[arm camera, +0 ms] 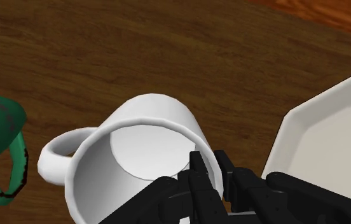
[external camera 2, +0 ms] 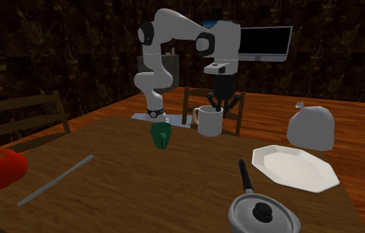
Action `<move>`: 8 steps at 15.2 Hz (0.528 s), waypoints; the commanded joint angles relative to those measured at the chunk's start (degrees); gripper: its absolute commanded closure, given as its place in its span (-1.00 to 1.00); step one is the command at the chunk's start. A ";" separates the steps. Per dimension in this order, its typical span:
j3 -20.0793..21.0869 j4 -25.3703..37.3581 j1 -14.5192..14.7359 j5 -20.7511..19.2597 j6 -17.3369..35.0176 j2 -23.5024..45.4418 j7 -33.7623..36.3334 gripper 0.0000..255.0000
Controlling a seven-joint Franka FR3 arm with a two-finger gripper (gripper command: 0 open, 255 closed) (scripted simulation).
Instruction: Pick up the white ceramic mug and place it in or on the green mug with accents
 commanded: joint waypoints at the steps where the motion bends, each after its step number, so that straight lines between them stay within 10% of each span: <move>1: 0.09 0.98 -0.06 0.28 -1.33 -0.42 -0.24 1.00; 8: 0.36 5.45 0.08 0.85 -6.42 -1.16 -0.73 1.00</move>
